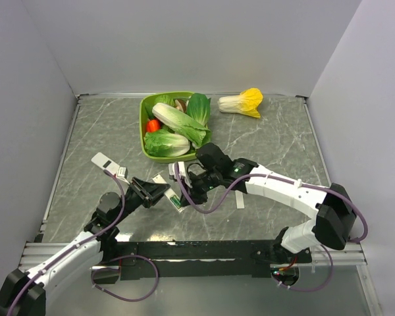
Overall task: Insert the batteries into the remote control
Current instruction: Load the battery into the remote control.
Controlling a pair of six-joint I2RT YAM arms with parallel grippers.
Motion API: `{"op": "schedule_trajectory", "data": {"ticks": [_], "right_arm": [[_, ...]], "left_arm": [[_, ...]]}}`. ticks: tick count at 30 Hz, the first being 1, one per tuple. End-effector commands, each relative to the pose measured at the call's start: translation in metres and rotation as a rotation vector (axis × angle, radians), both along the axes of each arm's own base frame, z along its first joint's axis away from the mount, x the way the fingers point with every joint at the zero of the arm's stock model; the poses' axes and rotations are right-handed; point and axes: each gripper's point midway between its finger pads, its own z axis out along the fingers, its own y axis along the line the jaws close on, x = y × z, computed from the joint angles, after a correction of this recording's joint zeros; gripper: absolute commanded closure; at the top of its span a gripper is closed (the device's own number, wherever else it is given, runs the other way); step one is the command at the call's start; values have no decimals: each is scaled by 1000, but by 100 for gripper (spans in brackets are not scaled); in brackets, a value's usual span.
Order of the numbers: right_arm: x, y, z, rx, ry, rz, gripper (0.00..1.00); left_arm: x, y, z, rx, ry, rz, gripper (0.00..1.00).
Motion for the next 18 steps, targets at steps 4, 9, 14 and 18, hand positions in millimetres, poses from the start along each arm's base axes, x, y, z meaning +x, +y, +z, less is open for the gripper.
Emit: {"op": "schedule_trajectory", "data": {"ticks": [4, 9, 14, 18], "right_arm": [[30, 0, -4, -87, -35, -161, 72], [38, 2, 15, -54, -38, -239, 64], [44, -3, 51, 41, 13, -347, 49], [49, -12, 66, 116, 136, -418, 34]], "left_arm": [[-10, 0, -14, -4, -42, -20, 99], [-6, 2, -31, 73, -40, -3, 99], [-4, 5, -39, 104, -44, 17, 99], [-4, 5, -36, 100, -62, 16, 99]]}}
